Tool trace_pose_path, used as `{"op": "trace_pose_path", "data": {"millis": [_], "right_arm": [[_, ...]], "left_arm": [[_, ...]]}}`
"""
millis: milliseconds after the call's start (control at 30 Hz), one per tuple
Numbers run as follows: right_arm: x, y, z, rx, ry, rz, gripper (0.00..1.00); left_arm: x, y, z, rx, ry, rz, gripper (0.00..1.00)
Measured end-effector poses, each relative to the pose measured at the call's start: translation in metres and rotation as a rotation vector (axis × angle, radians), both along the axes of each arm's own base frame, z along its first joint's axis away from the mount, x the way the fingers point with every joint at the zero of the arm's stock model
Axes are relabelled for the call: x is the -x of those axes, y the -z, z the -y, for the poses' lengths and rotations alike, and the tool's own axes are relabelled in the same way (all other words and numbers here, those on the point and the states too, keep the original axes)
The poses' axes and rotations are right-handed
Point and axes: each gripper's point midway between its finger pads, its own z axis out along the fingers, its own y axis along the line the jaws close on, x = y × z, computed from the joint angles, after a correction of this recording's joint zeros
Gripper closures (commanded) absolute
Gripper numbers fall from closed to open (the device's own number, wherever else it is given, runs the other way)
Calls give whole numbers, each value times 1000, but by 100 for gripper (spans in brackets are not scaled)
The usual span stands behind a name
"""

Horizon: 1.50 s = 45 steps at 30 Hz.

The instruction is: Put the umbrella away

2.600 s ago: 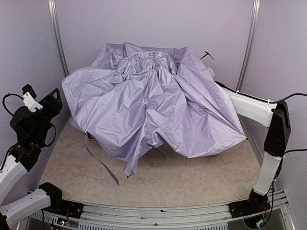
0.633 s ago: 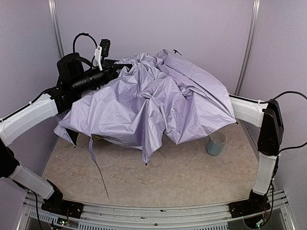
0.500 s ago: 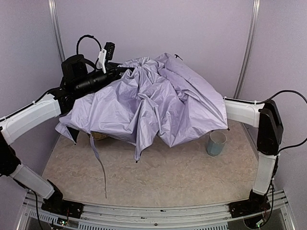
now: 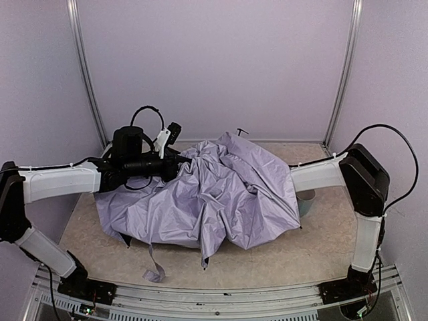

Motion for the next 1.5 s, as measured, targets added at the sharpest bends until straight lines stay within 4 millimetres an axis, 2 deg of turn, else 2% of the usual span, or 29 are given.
{"op": "trace_pose_path", "data": {"millis": [133, 333, 500, 633, 800, 900, 967, 1133, 1267, 1400, 1500], "right_arm": [[-1, 2, 0, 12, 4, 17, 95], [-12, 6, 4, 10, 31, 25, 89], [-19, 10, 10, -18, 31, 34, 90], [-27, 11, 12, -60, 20, 61, 92], [-24, 11, 12, -86, 9, 99, 93], [-24, 10, 12, -81, 6, 103, 96], [-21, 8, 12, -71, 1, 110, 100], [-9, 4, 12, -14, -16, 108, 100], [4, -4, 16, 48, -33, 101, 100], [-2, -31, 29, 103, 7, 169, 100], [-13, -58, 42, 141, 67, 231, 100]], "left_arm": [[0, 2, 1, 9, -14, 26, 70], [-18, 13, 11, 15, -35, 64, 64], [-28, 14, 21, 15, -22, 94, 65], [-28, 14, 30, -16, -22, 137, 66], [-21, 18, 31, -32, -4, 147, 71], [-18, 18, 30, -22, 2, 144, 69], [-13, 9, 28, -4, 7, 147, 65], [2, 0, 16, -2, -2, 113, 41], [13, -15, 3, 8, -25, 107, 30], [24, -53, -8, 62, -42, 169, 14], [35, -88, -19, 123, -58, 232, 12]]}}
